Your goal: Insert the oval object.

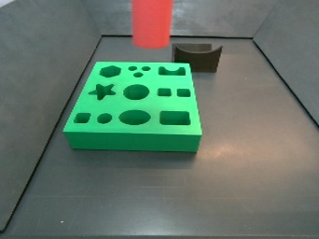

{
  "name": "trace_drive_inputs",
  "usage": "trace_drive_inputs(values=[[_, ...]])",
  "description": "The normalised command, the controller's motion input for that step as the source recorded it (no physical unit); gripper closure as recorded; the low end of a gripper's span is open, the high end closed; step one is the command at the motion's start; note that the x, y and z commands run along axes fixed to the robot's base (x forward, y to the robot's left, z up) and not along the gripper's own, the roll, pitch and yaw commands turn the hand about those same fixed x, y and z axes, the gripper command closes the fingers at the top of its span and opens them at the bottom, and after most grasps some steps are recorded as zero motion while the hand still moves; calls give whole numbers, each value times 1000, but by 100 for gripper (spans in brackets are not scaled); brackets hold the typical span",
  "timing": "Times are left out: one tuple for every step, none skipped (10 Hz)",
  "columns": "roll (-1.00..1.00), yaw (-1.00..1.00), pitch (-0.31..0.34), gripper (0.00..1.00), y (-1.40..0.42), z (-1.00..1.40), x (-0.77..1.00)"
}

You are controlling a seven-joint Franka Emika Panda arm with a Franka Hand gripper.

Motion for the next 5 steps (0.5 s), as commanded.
trace_drive_inputs(values=[[20, -157, -186, 100, -403, -900, -486], [19, -277, -230, 100, -529, -826, -457], [11, -340, -257, 100, -469, -783, -400], [0, -300, -207, 100, -157, -677, -29], [-9, -217, -107, 100, -43, -563, 37]])
